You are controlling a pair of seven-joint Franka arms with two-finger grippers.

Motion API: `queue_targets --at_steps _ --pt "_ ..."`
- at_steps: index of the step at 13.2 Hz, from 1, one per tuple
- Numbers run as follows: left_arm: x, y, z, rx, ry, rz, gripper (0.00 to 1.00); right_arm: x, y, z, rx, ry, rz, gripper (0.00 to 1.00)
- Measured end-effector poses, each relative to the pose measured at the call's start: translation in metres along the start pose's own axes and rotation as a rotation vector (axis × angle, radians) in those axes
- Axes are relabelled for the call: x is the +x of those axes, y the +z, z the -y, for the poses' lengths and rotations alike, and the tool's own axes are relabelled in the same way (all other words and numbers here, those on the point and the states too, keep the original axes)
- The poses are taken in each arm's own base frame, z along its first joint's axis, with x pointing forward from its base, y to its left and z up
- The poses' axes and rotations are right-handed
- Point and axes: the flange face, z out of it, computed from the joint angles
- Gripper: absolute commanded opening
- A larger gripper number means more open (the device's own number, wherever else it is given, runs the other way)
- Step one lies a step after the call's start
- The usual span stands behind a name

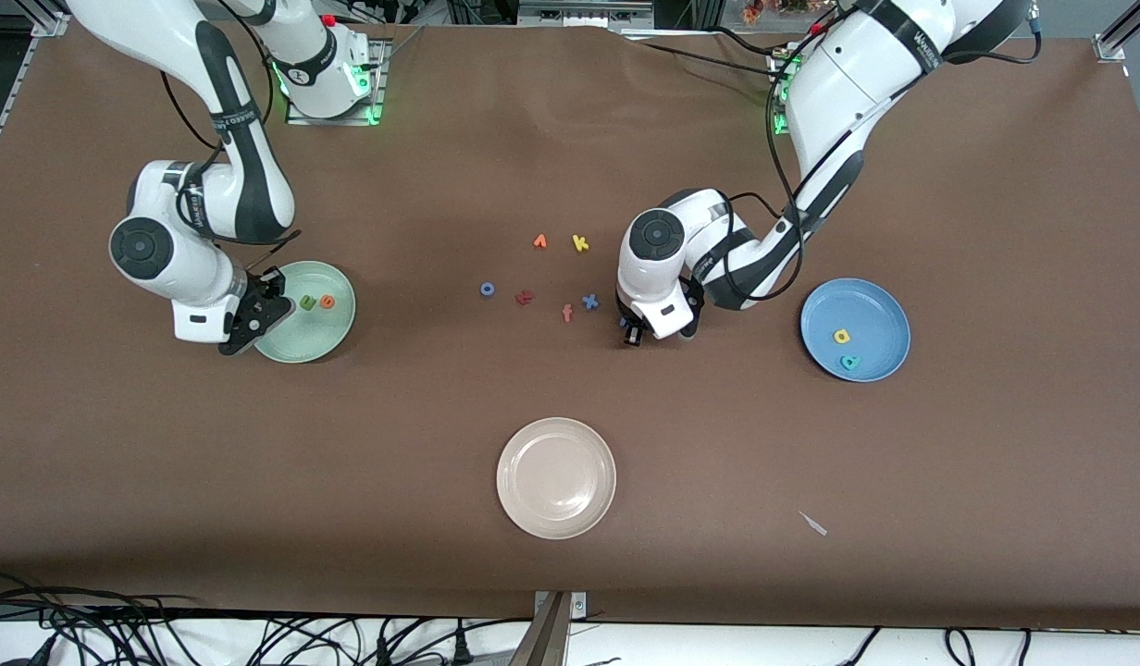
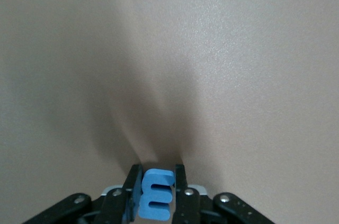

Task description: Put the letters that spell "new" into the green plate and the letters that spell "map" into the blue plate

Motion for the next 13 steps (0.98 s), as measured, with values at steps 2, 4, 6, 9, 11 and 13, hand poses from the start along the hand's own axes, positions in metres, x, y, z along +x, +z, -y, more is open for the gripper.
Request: queue_targets --at_steps 2,4,6,9,11,13 --pt "0.0 0.0 0.0 -0.002 0.01 -0.003 0.0 -0.008 0.015 0.005 -0.014 0.012 -0.014 0.25" --pt "0.0 0.0 0.0 0.001 0.051 -0.008 0.0 -0.013 0.022 0.006 0.019 0.068 -0.033 0.36" --pt "0.002 -0.001 0.002 0.047 0.172 -0.049 0.0 -0.017 0.027 0.008 0.052 0.12 -0.049 1.0" --pt "0.026 -0.001 0.002 0.189 0.47 -0.121 0.0 -0.018 0.028 0.008 0.061 0.14 -0.054 1.0" --pt "0.062 -0.009 -0.011 0.275 0.64 -0.119 0.0 -0.018 0.026 0.007 0.06 0.143 -0.06 1.0" --pt "0.107 -0.024 -0.022 0.36 0.812 -0.102 0.0 -0.011 0.015 0.004 0.053 0.17 -0.081 0.99"
